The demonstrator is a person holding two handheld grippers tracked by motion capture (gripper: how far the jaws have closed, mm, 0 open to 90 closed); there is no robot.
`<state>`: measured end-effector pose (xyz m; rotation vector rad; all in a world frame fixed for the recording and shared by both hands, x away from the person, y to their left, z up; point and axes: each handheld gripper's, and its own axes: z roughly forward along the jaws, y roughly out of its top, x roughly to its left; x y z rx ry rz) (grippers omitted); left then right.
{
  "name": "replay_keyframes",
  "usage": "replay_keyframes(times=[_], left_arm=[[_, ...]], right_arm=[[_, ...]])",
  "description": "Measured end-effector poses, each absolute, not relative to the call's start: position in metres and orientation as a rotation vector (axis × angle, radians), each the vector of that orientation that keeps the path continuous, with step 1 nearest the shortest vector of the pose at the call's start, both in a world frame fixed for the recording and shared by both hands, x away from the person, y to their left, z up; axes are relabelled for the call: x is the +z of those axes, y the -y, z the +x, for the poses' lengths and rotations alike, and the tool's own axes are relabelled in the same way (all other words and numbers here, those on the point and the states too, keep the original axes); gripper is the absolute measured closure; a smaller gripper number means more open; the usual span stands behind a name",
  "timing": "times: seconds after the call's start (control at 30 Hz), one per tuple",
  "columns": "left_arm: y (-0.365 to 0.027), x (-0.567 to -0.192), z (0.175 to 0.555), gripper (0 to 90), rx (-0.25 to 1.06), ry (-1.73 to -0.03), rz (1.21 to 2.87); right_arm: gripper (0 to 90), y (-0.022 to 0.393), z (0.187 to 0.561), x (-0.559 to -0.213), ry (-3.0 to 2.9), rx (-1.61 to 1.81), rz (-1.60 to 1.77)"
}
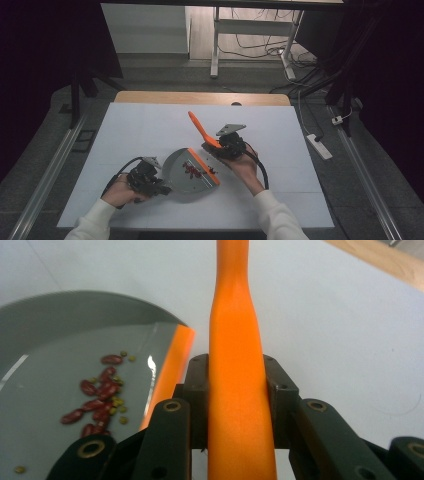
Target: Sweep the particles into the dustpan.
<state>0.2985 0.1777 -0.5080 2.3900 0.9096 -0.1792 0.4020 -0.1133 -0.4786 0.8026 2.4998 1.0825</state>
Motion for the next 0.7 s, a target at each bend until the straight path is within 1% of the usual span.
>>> replay_keyframes(times=[0.3,0.7], left_arm=[[-0.178,-0.508,0.297,61.3,-0.179,-0.914,2.388],[-0.178,-0.509,0.296,61.3,-0.177,-0.915,2.387]], right_arm=[[70.0,0.109,0.404,-0.491,-2.543,1.050,0.814],[69.8,0.099,0.383,-0.492,-2.586,1.049,0.751]])
